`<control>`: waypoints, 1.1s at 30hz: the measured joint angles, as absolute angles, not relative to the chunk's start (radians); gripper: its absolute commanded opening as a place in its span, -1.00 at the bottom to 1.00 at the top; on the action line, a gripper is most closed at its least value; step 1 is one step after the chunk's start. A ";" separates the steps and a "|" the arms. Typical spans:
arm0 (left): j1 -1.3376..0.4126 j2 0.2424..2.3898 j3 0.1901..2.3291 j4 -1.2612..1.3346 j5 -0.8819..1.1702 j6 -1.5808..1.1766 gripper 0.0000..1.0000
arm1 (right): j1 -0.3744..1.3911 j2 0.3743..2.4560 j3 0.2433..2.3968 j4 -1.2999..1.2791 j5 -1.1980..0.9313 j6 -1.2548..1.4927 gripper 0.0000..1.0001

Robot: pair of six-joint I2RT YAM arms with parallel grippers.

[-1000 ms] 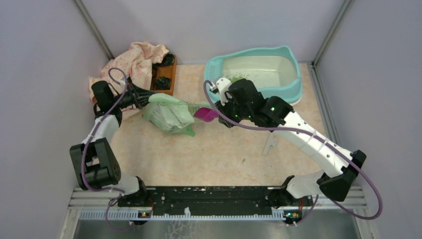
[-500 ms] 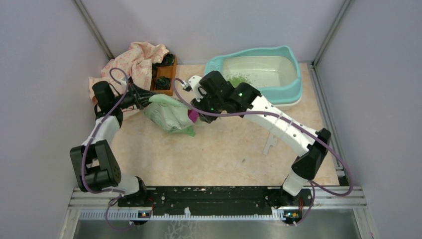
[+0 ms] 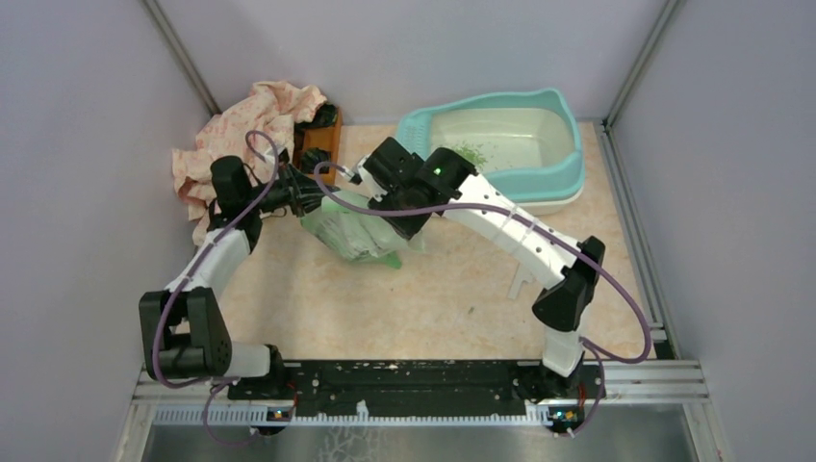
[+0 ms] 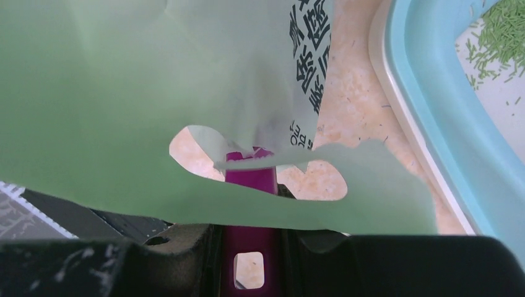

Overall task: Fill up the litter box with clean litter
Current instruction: 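Scoop the cat litter from the cat litter bag.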

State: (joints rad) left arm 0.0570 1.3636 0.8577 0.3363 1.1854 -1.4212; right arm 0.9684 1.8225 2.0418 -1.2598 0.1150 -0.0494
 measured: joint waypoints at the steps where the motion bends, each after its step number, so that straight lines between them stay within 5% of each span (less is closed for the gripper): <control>1: 0.046 1.364 0.853 0.337 1.176 -1.421 -0.83 | 0.968 1.829 2.053 -1.280 0.121 -0.048 -1.00; 12: 0.007 1.356 0.835 0.327 1.097 -1.436 -0.82 | 0.968 1.835 2.003 -1.239 0.123 -0.043 -1.00; 23: -0.005 1.327 0.776 0.324 1.061 -1.443 -0.83 | 0.973 1.683 1.594 -0.833 0.079 -0.003 -1.00; 33: -0.025 1.302 0.744 0.323 1.035 -1.440 -0.83 | 0.993 1.765 1.480 -0.558 0.069 0.062 -1.00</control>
State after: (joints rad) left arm -0.0246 1.3022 0.7441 0.3233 1.0348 -1.4399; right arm 0.9932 1.7645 1.4799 -0.5575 0.0692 0.0616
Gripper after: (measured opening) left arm 0.091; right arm 0.280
